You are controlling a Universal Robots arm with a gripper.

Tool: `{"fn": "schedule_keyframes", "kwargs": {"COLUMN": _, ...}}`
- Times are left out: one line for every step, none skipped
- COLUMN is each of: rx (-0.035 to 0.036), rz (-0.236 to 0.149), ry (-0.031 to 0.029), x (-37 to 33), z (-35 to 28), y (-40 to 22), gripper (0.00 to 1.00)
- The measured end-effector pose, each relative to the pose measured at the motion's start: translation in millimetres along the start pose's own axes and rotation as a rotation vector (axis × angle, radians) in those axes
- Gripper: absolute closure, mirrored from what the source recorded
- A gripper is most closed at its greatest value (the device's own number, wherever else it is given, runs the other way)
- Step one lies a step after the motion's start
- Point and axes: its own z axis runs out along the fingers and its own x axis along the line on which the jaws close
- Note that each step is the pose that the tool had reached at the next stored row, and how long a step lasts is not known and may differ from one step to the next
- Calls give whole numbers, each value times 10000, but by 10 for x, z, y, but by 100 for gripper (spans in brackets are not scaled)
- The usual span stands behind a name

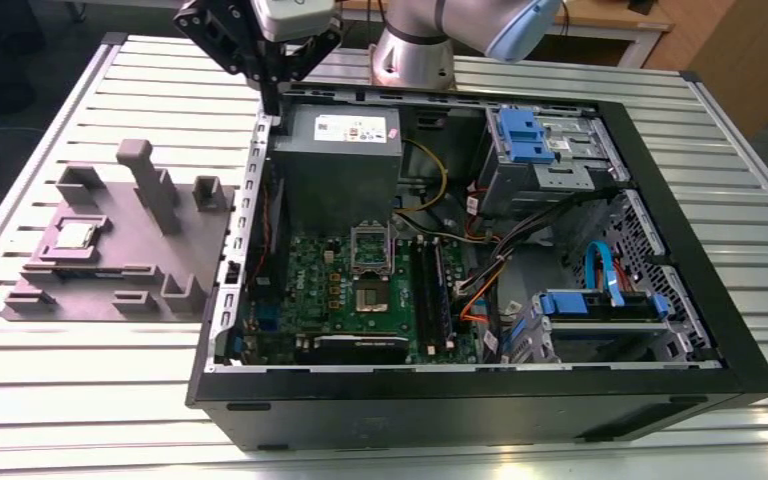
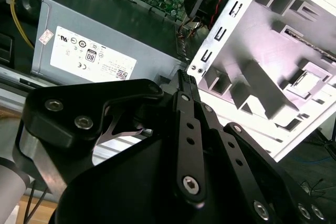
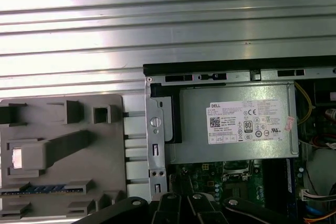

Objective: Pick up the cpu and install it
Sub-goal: 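Reach for the cpu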

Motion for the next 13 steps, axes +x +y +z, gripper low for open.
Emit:
{"fn": "schedule_keyframes", "kwargs": {"rx": 1, "rz": 0, "ry": 1, "x": 3, "z": 1, "y": 0, "gripper": 90}}
{"fn": "schedule_keyframes", "kwargs": {"rx": 1, "rz": 0, "ry": 3, "x": 7, "z": 1, "y": -1, "gripper": 90}}
{"fn": "schedule_keyframes", "kwargs": {"rx": 1, "rz": 0, "ry": 3, "x": 11, "z": 2, "y": -1, "gripper": 90}}
{"fn": "schedule_keyframes", "kwargs": {"rx": 1, "rz": -1, "ry": 5, "x": 13, "z": 3, "y": -1, "gripper": 90}}
{"fn": "schedule_keyframes", "kwargs": {"rx": 1, "rz": -1, "ry": 6, "x": 16, "z": 3, "y": -2, "gripper": 90}}
{"fn": "schedule_keyframes", "kwargs": {"rx": 1, "rz": 0, "ry": 7, "x": 20, "z": 4, "y": -2, "gripper": 90}}
{"fn": "schedule_keyframes", "kwargs": {"rx": 1, "rz": 1, "ry": 7, "x": 24, "z": 5, "y": -2, "gripper": 90}}
{"fn": "schedule_keyframes", "kwargs": {"rx": 1, "rz": 0, "ry": 9, "x": 28, "z": 6, "y": -2, "gripper": 90}}
{"fn": "schedule_keyframes", "kwargs": {"rx": 2, "rz": -1, "ry": 10, "x": 30, "z": 6, "y": -3, "gripper": 90}}
{"fn": "schedule_keyframes", "kwargs": {"rx": 1, "rz": 0, "ry": 11, "x": 33, "z": 7, "y": -3, "gripper": 90}}
{"fn": "schedule_keyframes", "kwargs": {"rx": 1, "rz": 0, "ry": 11, "x": 37, "z": 8, "y": -3, "gripper": 90}}
{"fn": "schedule_keyframes", "kwargs": {"rx": 1, "rz": 0, "ry": 12, "x": 41, "z": 9, "y": -4, "gripper": 90}}
{"fn": "schedule_keyframes", "kwargs": {"rx": 1, "rz": 0, "ry": 13, "x": 44, "z": 10, "y": -4, "gripper": 90}}
